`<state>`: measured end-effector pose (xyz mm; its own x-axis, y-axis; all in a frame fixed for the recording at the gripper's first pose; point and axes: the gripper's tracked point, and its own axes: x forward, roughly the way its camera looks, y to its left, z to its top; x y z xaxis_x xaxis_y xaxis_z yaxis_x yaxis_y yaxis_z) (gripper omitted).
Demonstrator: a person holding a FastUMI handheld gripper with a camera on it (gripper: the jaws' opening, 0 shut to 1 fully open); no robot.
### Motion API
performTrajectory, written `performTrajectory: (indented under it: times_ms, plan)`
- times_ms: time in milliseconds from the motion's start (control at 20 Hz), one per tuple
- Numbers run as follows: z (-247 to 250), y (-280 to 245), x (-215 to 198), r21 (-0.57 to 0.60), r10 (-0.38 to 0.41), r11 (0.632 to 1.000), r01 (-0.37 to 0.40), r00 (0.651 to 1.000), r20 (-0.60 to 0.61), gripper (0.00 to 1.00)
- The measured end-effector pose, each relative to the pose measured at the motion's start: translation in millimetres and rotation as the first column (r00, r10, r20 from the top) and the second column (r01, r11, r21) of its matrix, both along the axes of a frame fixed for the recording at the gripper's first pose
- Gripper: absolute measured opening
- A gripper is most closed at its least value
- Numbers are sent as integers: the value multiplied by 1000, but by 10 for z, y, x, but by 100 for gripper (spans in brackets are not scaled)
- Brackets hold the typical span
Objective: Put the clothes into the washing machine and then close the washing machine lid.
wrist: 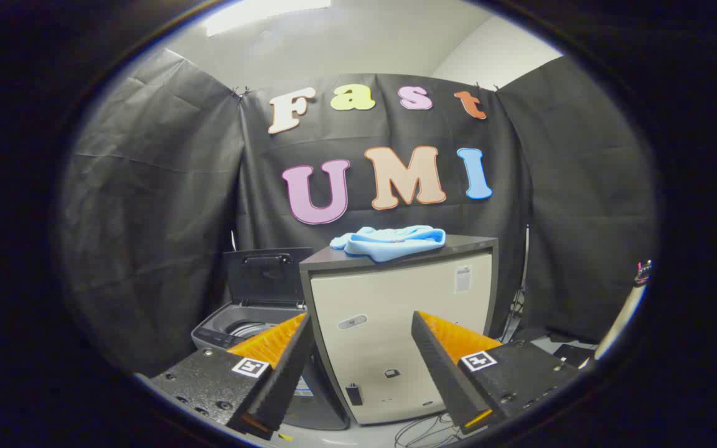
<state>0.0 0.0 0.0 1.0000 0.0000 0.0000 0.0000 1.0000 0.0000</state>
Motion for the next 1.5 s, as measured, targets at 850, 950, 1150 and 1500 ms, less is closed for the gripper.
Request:
performTrajectory:
  times_ms: [850,950,1150,1500]
  plan:
    - [-58,76,-19,-8,11,1000,-11,1000,-23,96]
    - [-38,84,-12,-11,8,1000,-9,1000,-18,96]
    - [92,106,69,13,6,1000,-6,1000,-13,96]
    - [671,79,360,10,-10,1000,10,1000,13,96]
